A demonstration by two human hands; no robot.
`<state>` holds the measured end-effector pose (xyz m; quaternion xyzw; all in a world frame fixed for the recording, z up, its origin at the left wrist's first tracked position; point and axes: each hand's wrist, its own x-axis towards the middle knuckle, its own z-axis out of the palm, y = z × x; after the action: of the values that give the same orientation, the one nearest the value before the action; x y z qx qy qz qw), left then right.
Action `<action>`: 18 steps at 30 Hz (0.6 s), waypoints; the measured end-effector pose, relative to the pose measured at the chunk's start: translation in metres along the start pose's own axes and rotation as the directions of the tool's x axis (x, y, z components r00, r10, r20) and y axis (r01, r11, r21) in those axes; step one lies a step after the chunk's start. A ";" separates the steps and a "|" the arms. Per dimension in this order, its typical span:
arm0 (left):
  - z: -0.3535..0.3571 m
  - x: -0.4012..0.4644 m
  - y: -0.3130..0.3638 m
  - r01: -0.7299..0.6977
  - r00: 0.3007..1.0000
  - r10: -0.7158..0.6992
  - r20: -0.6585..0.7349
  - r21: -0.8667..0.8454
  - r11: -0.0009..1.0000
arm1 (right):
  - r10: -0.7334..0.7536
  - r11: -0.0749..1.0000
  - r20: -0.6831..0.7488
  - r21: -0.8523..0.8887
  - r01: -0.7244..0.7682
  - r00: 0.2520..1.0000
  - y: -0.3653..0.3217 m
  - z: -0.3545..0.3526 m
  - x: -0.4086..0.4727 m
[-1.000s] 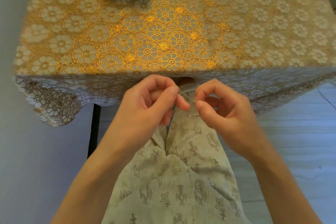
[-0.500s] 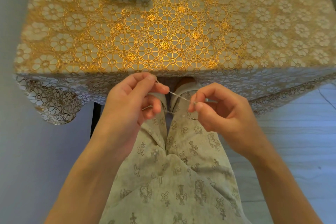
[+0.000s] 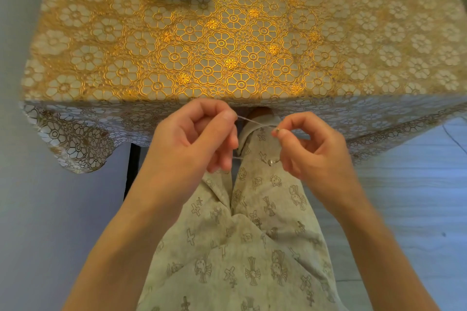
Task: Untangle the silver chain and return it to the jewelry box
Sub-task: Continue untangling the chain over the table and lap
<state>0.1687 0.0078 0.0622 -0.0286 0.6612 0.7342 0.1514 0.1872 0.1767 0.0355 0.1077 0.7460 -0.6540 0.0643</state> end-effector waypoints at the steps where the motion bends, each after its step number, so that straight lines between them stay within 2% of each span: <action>1: 0.001 0.000 0.000 -0.022 1.000 0.022 -0.001 -0.006 1.000 | 0.011 1.000 0.013 -0.016 -0.011 1.000 0.001 0.001 0.000; 3: 0.002 0.002 -0.001 -0.040 0.999 0.040 -0.006 -0.029 0.999 | 0.022 1.000 0.033 -0.018 -0.021 0.999 0.001 0.002 0.000; 5: 0.002 0.006 -0.003 -0.004 0.999 0.000 -0.046 -0.083 0.997 | 0.033 0.999 0.053 0.013 -0.034 0.998 -0.002 0.002 -0.001; 7: 0.001 0.010 -0.005 0.084 0.991 -0.107 -0.081 -0.242 0.967 | 0.052 0.995 0.084 0.086 -0.059 0.995 -0.005 0.001 -0.002; 9: 0.000 0.012 -0.007 0.158 0.979 -0.198 -0.053 -0.417 0.895 | 0.064 0.982 0.141 0.166 -0.087 0.988 -0.006 -0.001 -0.001; 11: -0.002 0.012 -0.008 0.204 0.970 -0.241 -0.012 -0.495 0.845 | 0.072 0.971 0.194 0.210 -0.114 0.978 -0.006 -0.002 0.000; 15: -0.007 0.013 -0.010 0.266 0.962 -0.270 0.043 -0.380 0.886 | 0.072 0.959 0.225 0.251 -0.130 0.972 -0.006 -0.004 0.000; 18: -0.007 0.011 -0.009 0.190 0.980 -0.184 0.073 -0.078 0.979 | 0.058 0.954 0.234 0.272 -0.123 0.971 -0.009 -0.004 -0.002</action>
<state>0.1595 0.0038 0.0505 -0.0730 0.6186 0.7447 0.2399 0.1873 0.1796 0.0452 0.0759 0.6266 -0.7586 0.1616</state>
